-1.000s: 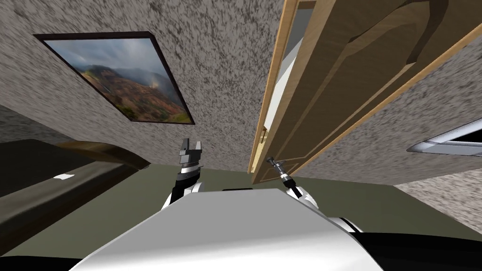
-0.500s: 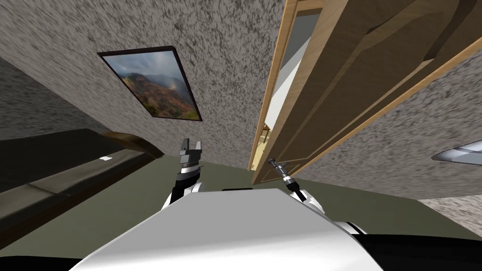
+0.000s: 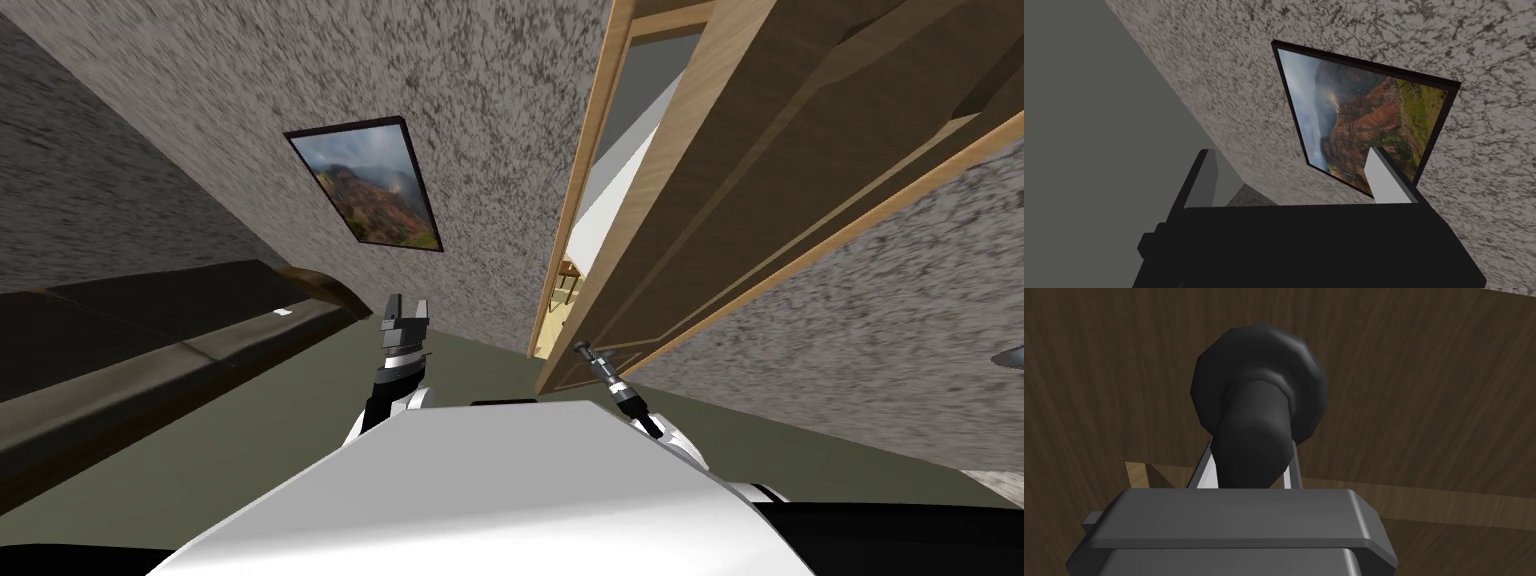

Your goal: Pull the door open

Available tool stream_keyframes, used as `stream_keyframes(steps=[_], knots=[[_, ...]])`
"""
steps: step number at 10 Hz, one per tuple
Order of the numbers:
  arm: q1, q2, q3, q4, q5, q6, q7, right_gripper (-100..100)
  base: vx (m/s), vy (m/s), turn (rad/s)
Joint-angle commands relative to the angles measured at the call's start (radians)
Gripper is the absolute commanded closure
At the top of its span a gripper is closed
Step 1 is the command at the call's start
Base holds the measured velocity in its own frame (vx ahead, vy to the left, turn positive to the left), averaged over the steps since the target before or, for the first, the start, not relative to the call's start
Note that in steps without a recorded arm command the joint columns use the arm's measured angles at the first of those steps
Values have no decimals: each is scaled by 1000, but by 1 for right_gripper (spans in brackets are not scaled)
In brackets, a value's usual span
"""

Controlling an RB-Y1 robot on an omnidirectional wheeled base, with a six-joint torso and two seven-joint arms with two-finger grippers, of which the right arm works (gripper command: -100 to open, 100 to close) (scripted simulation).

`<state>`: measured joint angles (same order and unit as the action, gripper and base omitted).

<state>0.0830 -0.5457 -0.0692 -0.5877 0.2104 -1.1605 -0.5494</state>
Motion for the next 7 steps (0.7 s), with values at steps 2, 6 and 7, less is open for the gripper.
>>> stream_keyframes(steps=[2, 6, 7], knots=[[6, -5, -1, 8, 3, -18, -5, 100, -161, -69, 88], [21, -17, -8, 39, 10, -70, -11, 100, -225, -107, 207], [23, -20, -10, 46, 12, -80, -12, 100, -216, -107, 208]])
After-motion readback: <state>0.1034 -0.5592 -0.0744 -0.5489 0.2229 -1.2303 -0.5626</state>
